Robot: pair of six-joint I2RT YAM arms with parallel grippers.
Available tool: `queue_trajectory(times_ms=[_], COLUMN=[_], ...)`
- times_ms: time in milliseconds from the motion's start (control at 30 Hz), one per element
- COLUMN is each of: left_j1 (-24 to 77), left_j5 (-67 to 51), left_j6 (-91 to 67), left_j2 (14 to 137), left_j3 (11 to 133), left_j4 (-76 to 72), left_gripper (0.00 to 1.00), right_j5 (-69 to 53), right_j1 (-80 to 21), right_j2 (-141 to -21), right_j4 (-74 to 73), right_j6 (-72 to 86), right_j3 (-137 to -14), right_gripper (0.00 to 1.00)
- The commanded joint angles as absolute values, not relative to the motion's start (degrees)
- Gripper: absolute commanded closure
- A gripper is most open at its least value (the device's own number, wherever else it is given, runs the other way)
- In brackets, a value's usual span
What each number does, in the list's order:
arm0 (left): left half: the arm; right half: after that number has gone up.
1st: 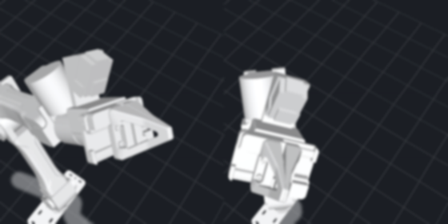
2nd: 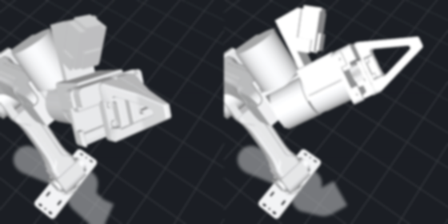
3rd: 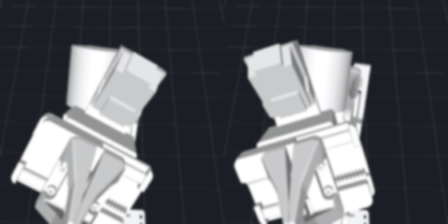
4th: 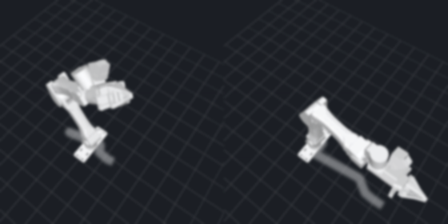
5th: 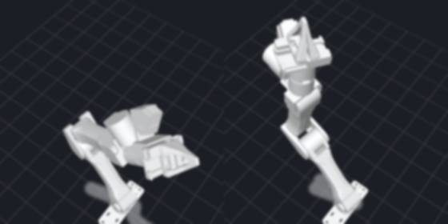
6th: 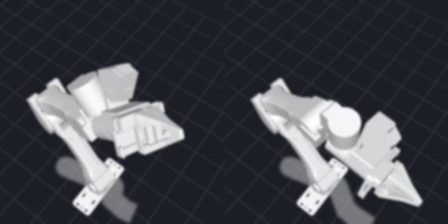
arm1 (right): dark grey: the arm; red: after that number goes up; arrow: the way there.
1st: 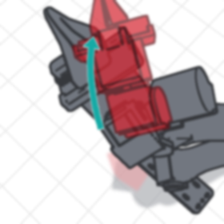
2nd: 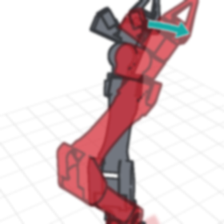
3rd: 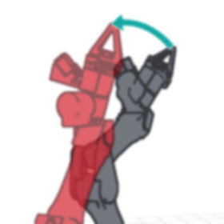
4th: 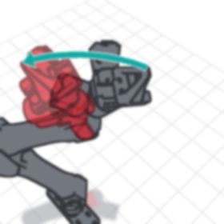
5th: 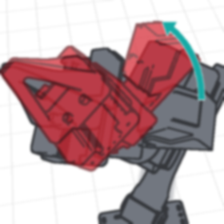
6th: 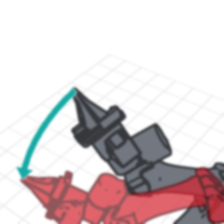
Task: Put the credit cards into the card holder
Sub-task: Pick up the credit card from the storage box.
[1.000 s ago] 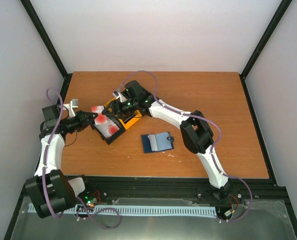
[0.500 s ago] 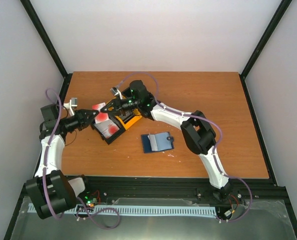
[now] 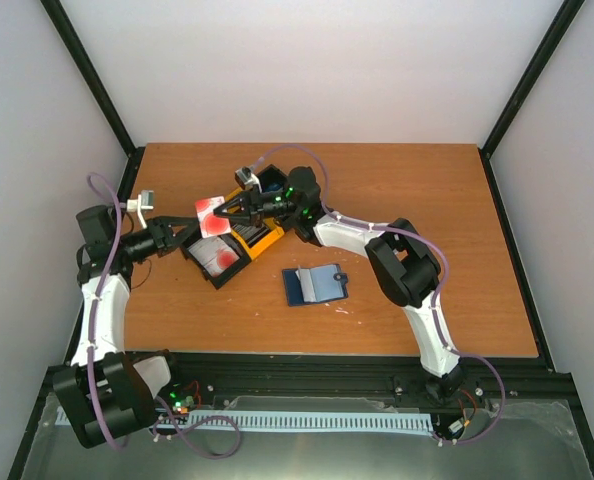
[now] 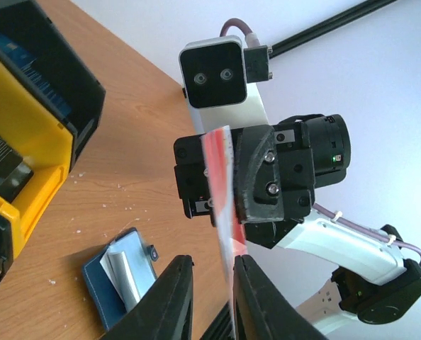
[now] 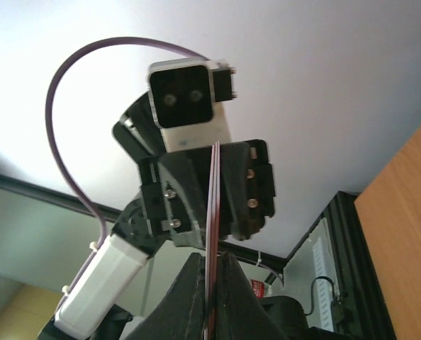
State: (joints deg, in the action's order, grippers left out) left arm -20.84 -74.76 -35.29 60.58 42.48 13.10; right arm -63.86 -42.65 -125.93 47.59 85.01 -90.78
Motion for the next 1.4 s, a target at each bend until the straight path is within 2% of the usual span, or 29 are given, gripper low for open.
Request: queue_trajectory(times_ms=[0, 200, 300, 333, 467, 567, 733, 1100, 1267, 1367], left_j1=[-21.06, -20.98, -20.88, -20.91, -20.83, -20.82, -20.69, -19.8, -19.69, -19.24], left_j5=[-78.03, -80.24, -80.62, -80.62, -80.27, -80.06, -79.49, -79.61, -78.76, -77.45], left_j6=[-35.18, -36.64, -36.96, -37.0, -36.95, -36.91, -36.7, -36.19, -35.11, -33.91], left_j2=[59.04, 58.36, 58.23, 58.32, 58.47, 58.5, 58.45, 58.82, 59.16, 60.03], left_j3=[43.38, 43.21, 43.16, 43.01, 42.64, 42.07, 41.28, 41.1, 41.12, 41.38], left_j4=[10.77, 8.75, 7.4, 7.33, 7.31, 7.4, 7.56, 8.16, 8.78, 12.43], left_gripper=[0.81, 0.63, 0.61, 0.63, 0.83, 0.86, 0.87, 0.79, 0.85, 0.85], right_j5=[-65.42, -66.41, -66.5, -66.53, -67.04, -67.32, -67.59, -68.02, -68.15, -68.42], right_j1=[-42.89, -43.24, -43.24, -43.24, -43.24, -43.24, -43.49, -44.12, -44.27, -44.42], right_j2=[-124.55, -124.02, -123.97, -123.89, -123.37, -123.33, -123.66, -123.71, -123.53, -123.4], right_j4=[58.28, 53.27, 53.25, 53.74, 54.34, 55.29, 58.43, 58.99, 59.15, 58.33], right_j6=[91.39, 87.76, 87.75, 88.03, 87.59, 87.94, 90.34, 90.27, 90.35, 89.68], right_j3=[-90.75, -91.31, -90.94, -90.83, -90.85, -90.73, -90.72, -90.36, -90.17, -90.31], right_gripper=[0.97, 0.97, 0.97, 0.97, 0.97, 0.97, 0.97, 0.97, 0.97, 0.97])
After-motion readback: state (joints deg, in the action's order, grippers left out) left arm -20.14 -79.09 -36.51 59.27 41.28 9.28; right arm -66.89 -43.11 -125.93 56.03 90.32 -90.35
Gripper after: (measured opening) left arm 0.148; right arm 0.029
